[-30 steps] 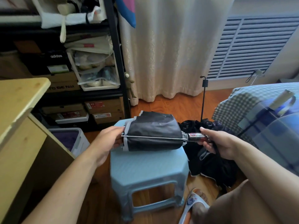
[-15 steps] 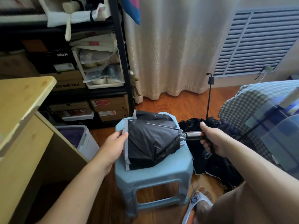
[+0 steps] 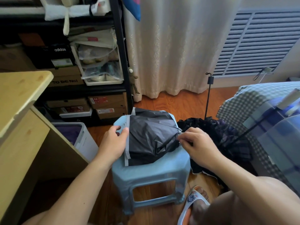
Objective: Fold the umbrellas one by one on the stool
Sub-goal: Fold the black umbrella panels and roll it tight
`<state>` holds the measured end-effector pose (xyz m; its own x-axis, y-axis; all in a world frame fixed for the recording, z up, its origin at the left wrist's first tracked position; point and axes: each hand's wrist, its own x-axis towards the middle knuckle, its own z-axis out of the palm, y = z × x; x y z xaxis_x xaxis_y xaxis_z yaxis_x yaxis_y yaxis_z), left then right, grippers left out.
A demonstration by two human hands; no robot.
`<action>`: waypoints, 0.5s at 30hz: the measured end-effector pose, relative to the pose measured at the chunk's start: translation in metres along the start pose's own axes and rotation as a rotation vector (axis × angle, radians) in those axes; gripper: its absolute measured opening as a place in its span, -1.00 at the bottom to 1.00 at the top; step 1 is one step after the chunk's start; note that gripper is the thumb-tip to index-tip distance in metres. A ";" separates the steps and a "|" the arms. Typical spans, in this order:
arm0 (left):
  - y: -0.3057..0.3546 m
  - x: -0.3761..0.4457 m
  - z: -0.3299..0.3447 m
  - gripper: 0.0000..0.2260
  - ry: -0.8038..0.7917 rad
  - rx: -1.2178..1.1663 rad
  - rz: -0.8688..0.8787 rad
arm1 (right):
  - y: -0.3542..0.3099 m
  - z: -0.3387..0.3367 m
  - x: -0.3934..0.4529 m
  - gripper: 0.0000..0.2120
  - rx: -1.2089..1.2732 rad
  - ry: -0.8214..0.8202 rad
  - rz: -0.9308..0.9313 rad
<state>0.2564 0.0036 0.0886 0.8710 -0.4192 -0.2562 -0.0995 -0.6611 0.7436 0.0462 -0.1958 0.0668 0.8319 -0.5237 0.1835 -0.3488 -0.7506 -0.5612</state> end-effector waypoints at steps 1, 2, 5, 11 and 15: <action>0.000 -0.003 -0.003 -0.63 0.055 0.014 0.006 | 0.000 0.004 0.001 -0.83 0.009 -0.007 0.021; 0.001 -0.007 -0.006 -0.70 0.106 0.046 0.014 | -0.001 0.006 0.004 -0.81 0.025 -0.001 0.058; 0.001 -0.026 -0.012 -0.71 0.070 0.201 0.048 | -0.006 0.010 0.011 -0.78 0.082 -0.004 0.174; 0.005 -0.046 -0.008 -0.81 -0.041 0.261 0.134 | -0.014 0.013 0.016 -0.84 0.474 -0.118 0.447; 0.013 -0.049 -0.012 -0.85 0.022 -0.055 0.179 | -0.015 0.008 0.015 -0.85 0.756 -0.235 0.588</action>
<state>0.2187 0.0229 0.1182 0.8521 -0.5130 -0.1037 -0.2280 -0.5421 0.8088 0.0670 -0.1890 0.0710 0.7077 -0.5761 -0.4091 -0.4345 0.1017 -0.8949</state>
